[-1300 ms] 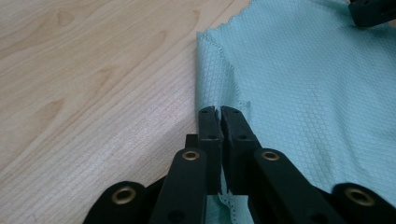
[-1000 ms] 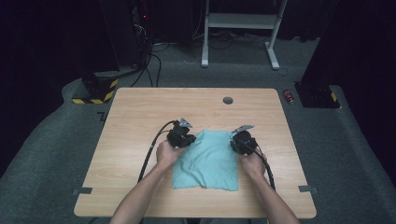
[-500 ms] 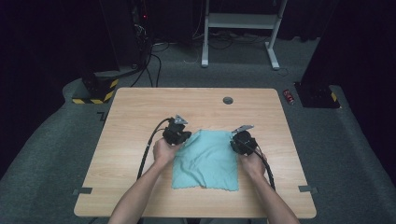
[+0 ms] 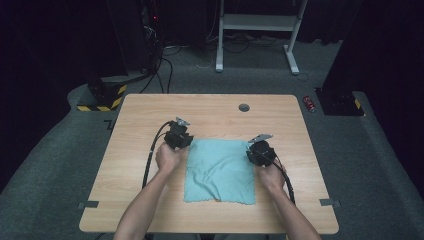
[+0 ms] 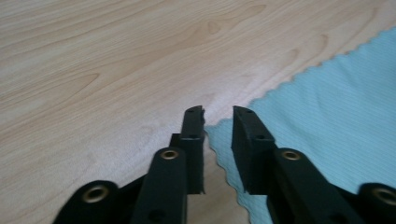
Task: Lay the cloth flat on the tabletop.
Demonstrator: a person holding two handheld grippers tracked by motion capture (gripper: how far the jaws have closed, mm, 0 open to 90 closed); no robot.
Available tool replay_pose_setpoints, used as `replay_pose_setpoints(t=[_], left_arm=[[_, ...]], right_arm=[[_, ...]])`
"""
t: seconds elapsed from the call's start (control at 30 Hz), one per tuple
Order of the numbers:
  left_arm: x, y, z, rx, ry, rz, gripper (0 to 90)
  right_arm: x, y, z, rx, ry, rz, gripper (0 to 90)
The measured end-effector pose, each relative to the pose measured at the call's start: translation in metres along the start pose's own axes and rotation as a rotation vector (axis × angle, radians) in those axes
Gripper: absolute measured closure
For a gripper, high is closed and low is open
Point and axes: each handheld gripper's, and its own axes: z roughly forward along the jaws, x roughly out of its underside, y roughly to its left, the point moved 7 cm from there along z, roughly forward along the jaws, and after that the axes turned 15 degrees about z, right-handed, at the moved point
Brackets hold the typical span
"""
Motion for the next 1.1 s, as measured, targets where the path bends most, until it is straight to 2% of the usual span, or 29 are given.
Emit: replay_pose_setpoints(t=[0.07,0.1,0.17,0.27,0.33,0.43,0.47,0.63,0.73,0.8,0.87,0.97,1.1], left_arm=[[0.003,-0.013,-0.010,0.030,0.006,0.035,63.5],[0.007,-0.023,-0.019,0.041,0.009,0.067,61.8],[0.016,-0.038,-0.030,0.067,0.005,0.097,58.8],[0.035,-0.061,-0.046,0.108,0.006,0.095,53.9],[0.048,-0.076,-0.053,0.140,-0.004,0.068,53.0],[0.066,-0.092,-0.060,0.136,0.017,0.086,52.0],[0.068,-0.096,-0.062,0.142,0.017,0.077,51.7],[0.079,-0.109,-0.071,0.131,0.030,0.108,50.7],[0.083,-0.112,-0.072,0.119,0.043,0.133,52.4],[0.086,-0.114,-0.072,0.126,0.052,0.119,54.7],[0.090,-0.114,-0.070,0.125,0.068,0.132,57.3],[0.093,-0.111,-0.072,0.125,0.069,0.129,60.4],[0.098,-0.109,-0.078,0.124,0.090,0.117,62.0]], right_arm=[[0.004,0.002,-0.007,-0.020,-0.011,-0.003,75.9],[0.007,0.003,-0.010,-0.028,-0.011,-0.003,75.5],[0.016,0.007,-0.018,-0.049,-0.013,-0.018,74.9],[0.033,0.016,-0.028,-0.080,-0.009,-0.037,74.3],[0.045,0.021,-0.034,-0.100,-0.014,-0.051,74.3],[0.056,0.025,-0.042,-0.113,-0.016,-0.056,74.2],[0.061,0.026,-0.045,-0.120,-0.016,-0.051,74.2],[0.072,0.030,-0.053,-0.128,-0.018,-0.070,74.7],[0.077,0.030,-0.053,-0.133,-0.007,-0.078,78.1],[0.081,0.031,-0.052,-0.144,0.000,-0.080,80.5],[0.084,0.031,-0.050,-0.135,0.013,-0.100,84.0],[0.085,0.028,-0.050,-0.121,0.005,-0.122,89.6],[0.086,0.024,-0.052,-0.104,0.008,-0.124,89.3]])
